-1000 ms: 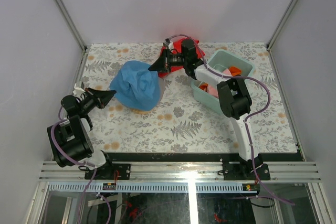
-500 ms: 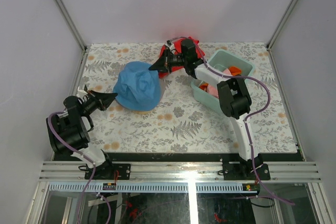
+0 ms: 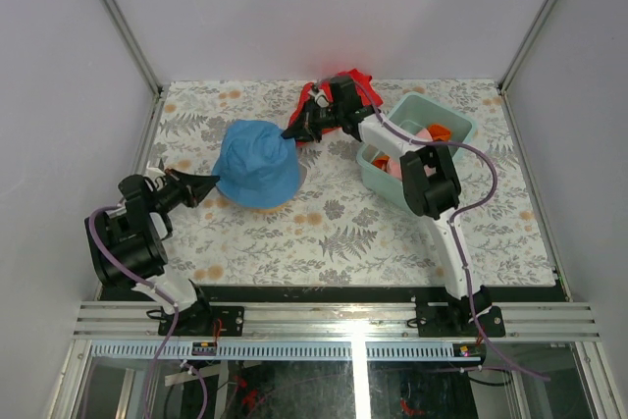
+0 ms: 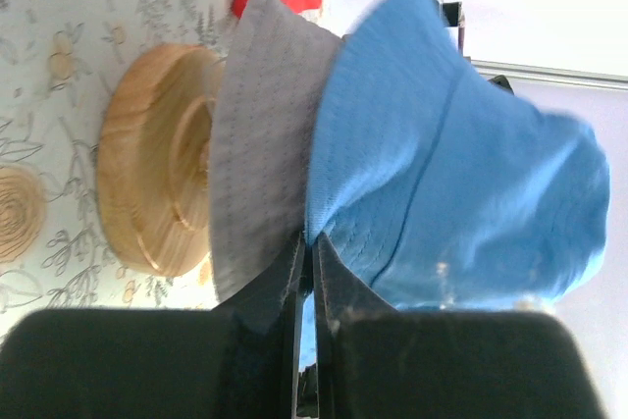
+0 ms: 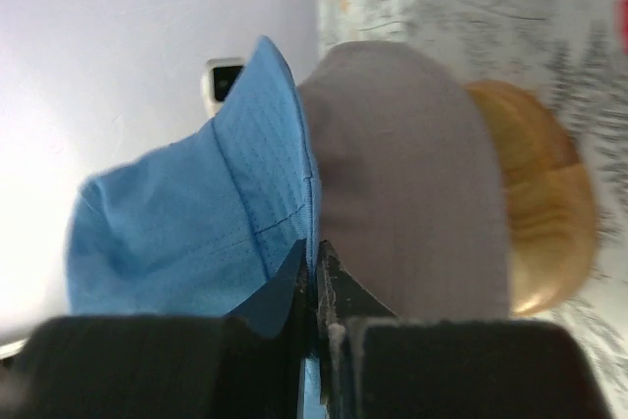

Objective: Stack the hats

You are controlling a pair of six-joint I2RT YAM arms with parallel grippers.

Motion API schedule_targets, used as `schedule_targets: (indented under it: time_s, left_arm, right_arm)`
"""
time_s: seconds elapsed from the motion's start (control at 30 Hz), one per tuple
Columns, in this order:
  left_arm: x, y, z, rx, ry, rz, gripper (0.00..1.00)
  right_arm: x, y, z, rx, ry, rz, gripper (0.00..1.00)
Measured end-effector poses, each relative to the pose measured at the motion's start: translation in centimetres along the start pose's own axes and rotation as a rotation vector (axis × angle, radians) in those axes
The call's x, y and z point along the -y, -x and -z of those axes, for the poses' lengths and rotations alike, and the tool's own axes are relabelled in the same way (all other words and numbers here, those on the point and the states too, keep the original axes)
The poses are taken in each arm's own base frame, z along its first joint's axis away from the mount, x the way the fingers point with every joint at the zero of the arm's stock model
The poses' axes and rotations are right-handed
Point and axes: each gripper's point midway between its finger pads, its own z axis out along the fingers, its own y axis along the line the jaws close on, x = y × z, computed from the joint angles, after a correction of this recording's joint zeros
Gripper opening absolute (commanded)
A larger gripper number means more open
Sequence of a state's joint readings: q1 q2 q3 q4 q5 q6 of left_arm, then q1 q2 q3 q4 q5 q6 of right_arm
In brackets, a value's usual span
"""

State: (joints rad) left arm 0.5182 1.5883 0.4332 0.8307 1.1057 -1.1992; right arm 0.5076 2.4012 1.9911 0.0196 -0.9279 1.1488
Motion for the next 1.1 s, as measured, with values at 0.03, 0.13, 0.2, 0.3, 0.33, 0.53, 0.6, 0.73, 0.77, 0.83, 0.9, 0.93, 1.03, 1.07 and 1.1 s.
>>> schedule_targets:
  time_s: [0.03, 0.13, 0.2, 0.3, 0.33, 0.53, 0.6, 0.73, 0.77, 0.83, 0.9, 0.93, 1.03, 1.07, 1.1]
  left_arm:
    - [-0.3, 0.0, 0.0, 0.001, 0.015, 0.008, 0.0]
    - [-1.6, -0.3, 0.0, -0.001, 0.059, 0.048, 0.0]
    - [-2.0, -0.5, 0.1, -0.003, 0.075, 0.059, 0.0]
    - [-2.3, -0.7, 0.1, -0.01, 0.087, 0.066, 0.0]
    - [-2.3, -0.6, 0.1, -0.011, 0.088, 0.063, 0.0]
    - [-2.3, -0.6, 0.2, -0.017, 0.103, 0.05, 0.0]
    - [-2.4, -0.6, 0.2, -0.017, 0.113, 0.043, 0.0]
    - [-2.5, -0.7, 0.3, -0.021, 0.129, 0.031, 0.0]
    - [-2.6, -0.7, 0.3, -0.022, 0.131, 0.03, 0.0]
    - [-2.7, -0.8, 0.3, -0.026, 0.136, 0.032, 0.0]
    - [-2.6, -0.6, 0.3, -0.027, 0.139, 0.028, 0.0]
    - [-2.5, -0.5, 0.3, -0.027, 0.139, 0.024, 0.0]
    - [-2.0, -0.1, 0.2, -0.026, 0.138, 0.001, 0.0]
    - [-1.8, 0.0, 0.2, -0.025, 0.135, -0.01, 0.0]
    - [-1.5, 0.2, 0.2, -0.023, 0.133, -0.02, 0.02]
  right_arm:
    - [0.9, 0.1, -0.1, 0.003, -0.029, -0.008, 0.0]
    - [4.2, -0.2, -0.4, 0.002, -0.126, -0.051, 0.0]
    - [5.7, -0.6, -0.4, -0.009, -0.167, -0.074, 0.0]
    - [6.0, -0.9, -0.3, -0.014, -0.176, -0.063, 0.0]
    - [6.0, -1.0, -0.2, -0.013, -0.176, -0.058, 0.01]
    - [5.5, -1.1, 0.5, 0.008, -0.187, -0.002, 0.08]
    - [5.3, -1.2, 0.8, 0.014, -0.193, 0.026, 0.11]
    - [5.0, -1.5, 1.5, 0.027, -0.212, 0.082, 0.27]
    - [5.1, -1.6, 1.7, 0.032, -0.219, 0.096, 0.3]
    - [5.2, -1.8, 2.1, 0.035, -0.233, 0.107, 0.36]
    - [5.4, -2.0, 2.3, 0.038, -0.249, 0.122, 0.41]
    - [5.6, -2.0, 2.4, 0.041, -0.258, 0.127, 0.42]
    - [6.2, -2.1, 2.7, 0.046, -0.282, 0.135, 0.43]
    - [6.4, -2.2, 2.9, 0.048, -0.29, 0.134, 0.43]
    - [6.6, -2.4, 3.0, 0.047, -0.298, 0.131, 0.43]
